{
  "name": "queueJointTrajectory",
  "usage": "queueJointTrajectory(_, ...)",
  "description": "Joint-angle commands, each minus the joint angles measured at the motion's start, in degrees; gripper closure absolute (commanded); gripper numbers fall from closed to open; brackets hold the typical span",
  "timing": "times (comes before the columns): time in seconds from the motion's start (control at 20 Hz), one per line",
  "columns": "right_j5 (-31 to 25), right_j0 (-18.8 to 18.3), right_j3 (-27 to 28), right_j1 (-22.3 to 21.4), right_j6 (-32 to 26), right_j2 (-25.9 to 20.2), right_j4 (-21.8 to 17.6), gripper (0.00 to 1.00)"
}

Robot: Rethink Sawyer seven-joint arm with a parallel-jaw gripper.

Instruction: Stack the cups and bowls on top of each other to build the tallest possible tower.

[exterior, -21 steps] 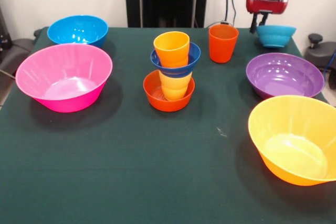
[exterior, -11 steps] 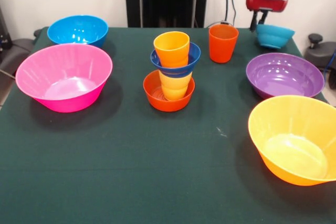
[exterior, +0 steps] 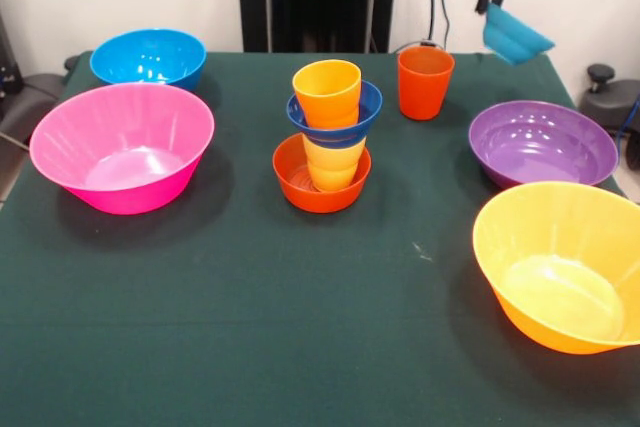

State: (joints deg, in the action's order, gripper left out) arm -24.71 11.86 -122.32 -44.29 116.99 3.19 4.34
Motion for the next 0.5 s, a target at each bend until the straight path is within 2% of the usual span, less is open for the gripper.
queueJointTrajectory(0.05, -16.21, -4.86, 7.79, -9.11, 1.06, -2.10, -0.01, 1.00)
queueJointTrajectory(0.2, -18.61, -8.55, 8.49, -11.39, -1.92, -4.83, 0.56, 1.00)
queueJointTrajectory(0.35, -23.26, -10.72, 10.83, -12.85, -3.57, -6.64, 0.65, 1.00)
queueJointTrajectory(0.5, -28.48, -11.52, 15.05, -13.98, -3.46, -5.99, -1.57, 1.00)
